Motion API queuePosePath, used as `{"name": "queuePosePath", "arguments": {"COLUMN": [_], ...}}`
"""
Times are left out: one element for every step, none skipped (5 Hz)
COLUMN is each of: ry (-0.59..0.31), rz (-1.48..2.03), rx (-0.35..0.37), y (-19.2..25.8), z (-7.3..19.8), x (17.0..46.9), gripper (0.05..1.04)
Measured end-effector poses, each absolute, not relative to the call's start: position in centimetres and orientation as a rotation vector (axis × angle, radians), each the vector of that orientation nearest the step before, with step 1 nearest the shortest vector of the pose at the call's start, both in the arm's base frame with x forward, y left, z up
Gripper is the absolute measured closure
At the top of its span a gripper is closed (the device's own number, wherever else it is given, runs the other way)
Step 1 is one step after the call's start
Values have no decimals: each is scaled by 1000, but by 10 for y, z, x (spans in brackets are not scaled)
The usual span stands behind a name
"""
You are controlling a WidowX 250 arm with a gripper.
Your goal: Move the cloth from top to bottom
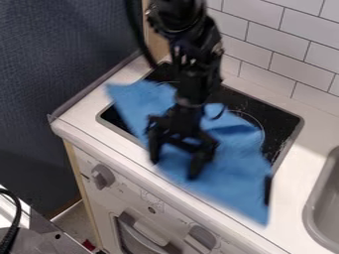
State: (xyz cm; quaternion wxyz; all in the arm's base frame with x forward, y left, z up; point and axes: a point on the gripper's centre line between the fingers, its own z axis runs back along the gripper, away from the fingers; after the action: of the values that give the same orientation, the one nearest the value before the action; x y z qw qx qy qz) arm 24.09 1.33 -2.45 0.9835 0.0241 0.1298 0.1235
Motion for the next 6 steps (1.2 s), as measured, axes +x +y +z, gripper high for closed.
{"name": "queuePosePath", "arguments": {"ry": [262, 228, 209, 164, 153, 173], "rz": [328, 347, 328, 319, 305, 213], "rx": [50, 38, 23, 43, 19, 17], "y": [22, 27, 27, 27, 25, 19], "z": [-5, 6, 9, 31, 41, 41], "x": [212, 201, 208, 222, 235, 262], "gripper": [83, 83, 83, 83, 83, 83]}}
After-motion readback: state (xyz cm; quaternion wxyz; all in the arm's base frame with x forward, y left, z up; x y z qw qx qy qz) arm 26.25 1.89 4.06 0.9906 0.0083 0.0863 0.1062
